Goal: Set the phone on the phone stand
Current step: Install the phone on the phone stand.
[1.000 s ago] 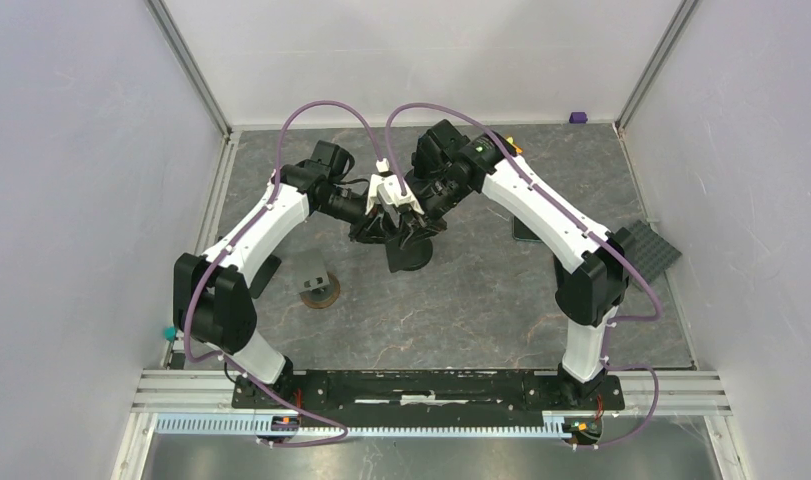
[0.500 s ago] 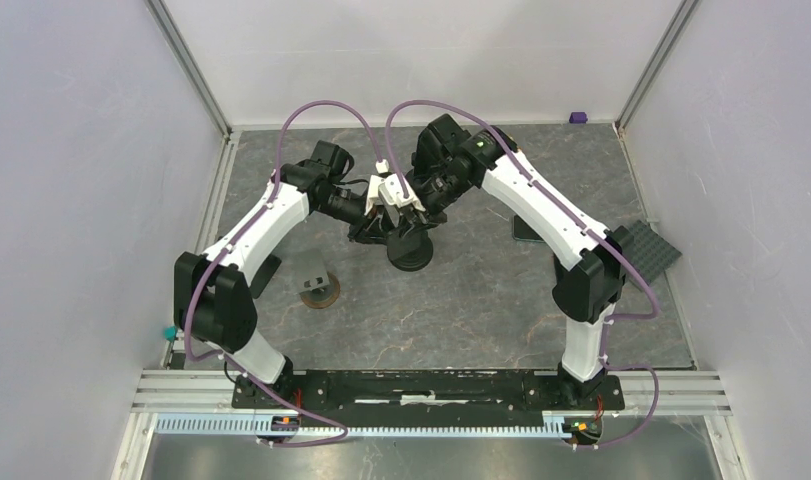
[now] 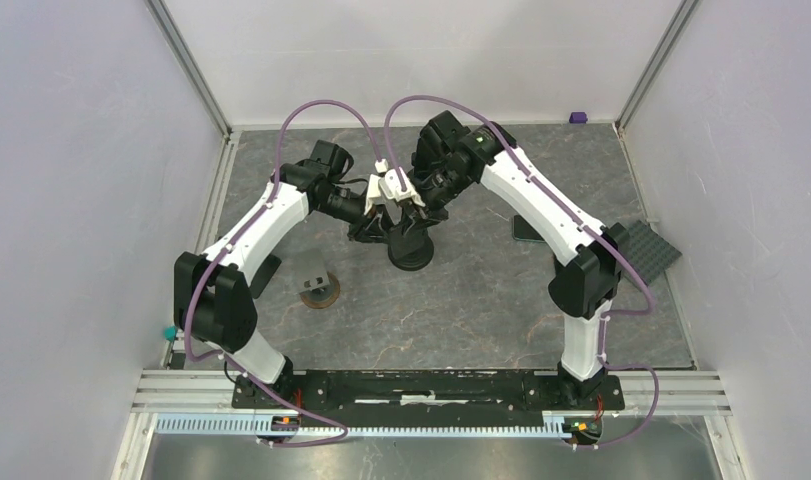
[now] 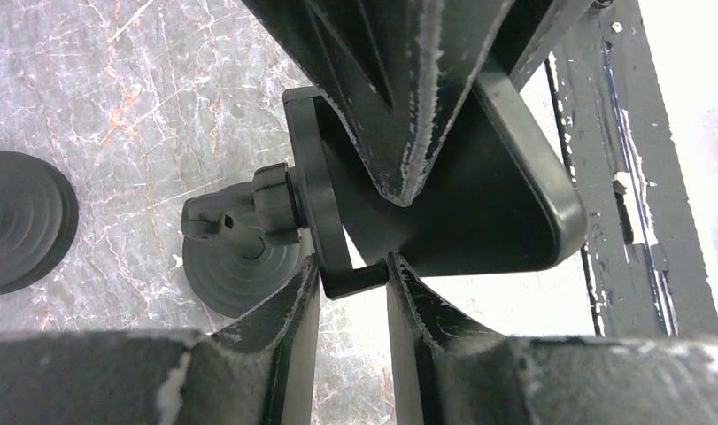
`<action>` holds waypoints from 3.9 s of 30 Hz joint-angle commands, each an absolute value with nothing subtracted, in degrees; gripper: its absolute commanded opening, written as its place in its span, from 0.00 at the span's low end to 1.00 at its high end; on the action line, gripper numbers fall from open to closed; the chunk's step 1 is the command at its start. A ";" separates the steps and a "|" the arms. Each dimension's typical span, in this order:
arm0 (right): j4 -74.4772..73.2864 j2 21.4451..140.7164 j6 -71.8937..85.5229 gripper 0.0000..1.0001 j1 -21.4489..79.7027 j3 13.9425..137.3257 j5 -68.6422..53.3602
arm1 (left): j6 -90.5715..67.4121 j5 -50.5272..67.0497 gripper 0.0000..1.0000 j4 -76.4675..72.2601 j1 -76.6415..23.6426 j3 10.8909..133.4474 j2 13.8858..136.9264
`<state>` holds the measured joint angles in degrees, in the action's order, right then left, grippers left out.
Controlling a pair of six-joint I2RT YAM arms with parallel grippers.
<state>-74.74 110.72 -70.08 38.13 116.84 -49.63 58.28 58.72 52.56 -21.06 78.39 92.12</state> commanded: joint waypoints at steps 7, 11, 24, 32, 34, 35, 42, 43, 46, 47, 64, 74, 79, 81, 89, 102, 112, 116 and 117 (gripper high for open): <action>-70.48 114.06 -62.16 0.00 36.18 122.17 -45.78 | 56.46 55.41 0.02 50.47 -23.58 77.61 90.00; -69.36 114.17 -60.10 0.00 35.95 121.88 -45.01 | 47.24 51.72 0.02 42.74 -24.90 74.48 88.01; -66.52 113.93 -56.79 0.00 35.60 120.07 -42.20 | 31.03 44.14 0.02 28.42 -26.35 67.50 83.92; -65.26 114.34 -55.85 0.00 34.39 119.93 -41.14 | 26.26 41.62 0.02 25.82 -26.37 66.62 83.51; -65.19 114.50 -55.68 0.00 34.04 119.91 -41.24 | 24.09 41.19 0.02 23.92 -26.37 65.86 83.10; -65.17 114.52 -55.56 0.00 33.86 119.89 -41.35 | 22.95 41.22 0.02 22.56 -26.42 65.28 82.86; -64.14 114.39 -53.83 0.00 32.98 119.47 -41.65 | 17.16 37.48 0.02 15.62 -27.68 62.17 82.20; -64.23 114.33 -53.85 0.00 32.92 119.48 -42.02 | 17.09 37.67 0.02 15.47 -27.66 62.07 82.26; -64.78 113.72 -54.56 0.00 32.87 119.31 -43.69 | 19.16 38.63 0.02 16.25 -27.77 62.28 82.23; -65.21 113.53 -55.09 0.00 32.89 119.28 -44.48 | 20.46 38.59 0.02 16.75 -27.77 62.39 82.15; -72.08 107.25 -64.87 0.00 32.26 111.28 -52.38 | 53.22 44.07 0.74 35.02 -22.06 76.29 88.94; -72.05 103.89 -63.22 0.00 29.54 107.40 -52.12 | 46.93 52.46 0.87 28.26 -22.09 78.96 95.17; -71.96 103.93 -62.36 0.00 28.39 107.47 -52.03 | 44.81 56.47 0.84 28.04 -22.18 81.24 97.03; -71.83 103.97 -62.20 0.00 28.28 107.49 -52.03 | 43.80 58.22 0.80 28.04 -22.15 81.98 97.54; -71.82 104.46 -61.62 0.00 28.30 107.72 -52.12 | 43.98 59.42 0.62 28.39 -22.32 82.03 98.26; -71.28 105.20 -60.13 0.00 28.30 110.26 -52.82 | 43.40 57.69 0.47 28.71 -23.23 81.44 98.28; -71.20 105.12 -59.76 0.00 28.32 110.62 -53.08 | 44.39 56.41 0.50 30.32 -23.24 81.41 97.60; -70.99 105.23 -58.91 0.00 28.30 111.81 -53.30 | 44.48 56.39 0.34 30.93 -23.27 81.34 97.46; -70.83 105.21 -58.61 0.00 28.28 112.27 -53.35 | 44.81 56.34 0.29 31.34 -23.27 81.22 97.25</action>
<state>-71.72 106.56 -60.05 28.12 108.03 -50.43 44.40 55.81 30.33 -23.00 80.40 98.32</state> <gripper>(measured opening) 0.188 0.352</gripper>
